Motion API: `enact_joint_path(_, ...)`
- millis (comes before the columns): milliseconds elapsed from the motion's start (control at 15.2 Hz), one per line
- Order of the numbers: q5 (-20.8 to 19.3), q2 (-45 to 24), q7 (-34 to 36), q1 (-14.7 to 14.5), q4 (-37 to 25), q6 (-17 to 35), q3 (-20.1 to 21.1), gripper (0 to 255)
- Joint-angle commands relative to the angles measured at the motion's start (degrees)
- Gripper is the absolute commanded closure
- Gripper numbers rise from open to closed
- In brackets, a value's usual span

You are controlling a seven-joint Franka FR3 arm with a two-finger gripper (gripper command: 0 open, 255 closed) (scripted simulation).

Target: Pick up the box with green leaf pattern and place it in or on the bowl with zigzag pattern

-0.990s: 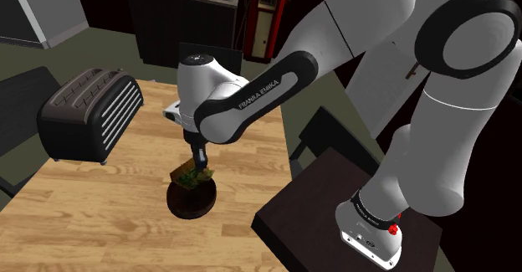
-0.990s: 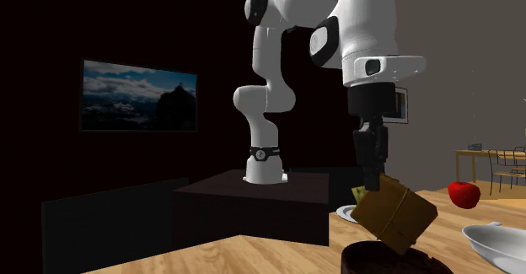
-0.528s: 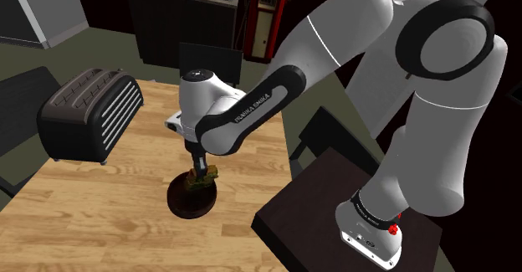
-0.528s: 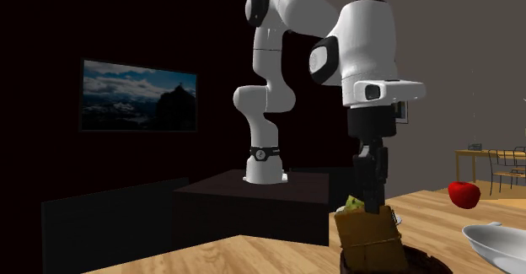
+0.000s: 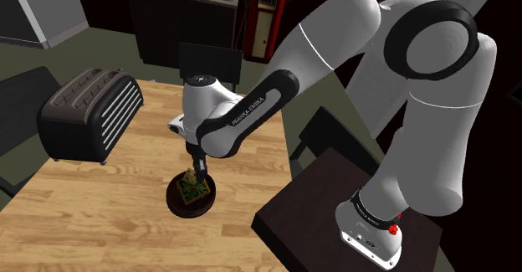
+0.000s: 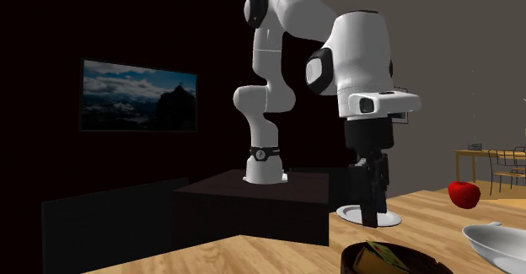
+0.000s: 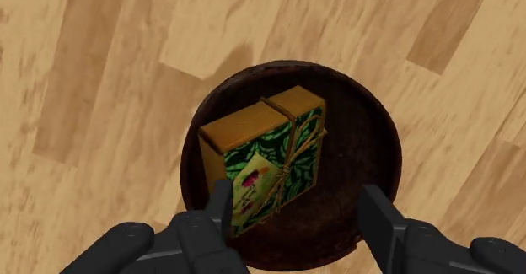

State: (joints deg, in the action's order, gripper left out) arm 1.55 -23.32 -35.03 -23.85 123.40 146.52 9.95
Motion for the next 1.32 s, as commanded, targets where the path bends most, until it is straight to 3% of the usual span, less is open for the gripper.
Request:
enact_joint_path(0,10.9,-0.4,-3.8,6.2,0.7,4.5,3.5,0)
enact_joint_path(132,25.8,-1.8,-11.0,16.2,1.8,10.0,10.7,0)
enact_joint_path(198,26.7,-2.0,-11.5,17.3,1.8,10.4,11.6,0)
enact_joint_path(660,26.2,-8.1,-11.4,15.5,-0.6,14.5,11.4,0)
enact_joint_path(1188,26.2,-8.1,-11.4,15.5,-0.6,14.5,11.4,0)
enact_joint_path(1254,26.2,-8.1,-11.4,15.5,-0.6,14.5,11.4,255)
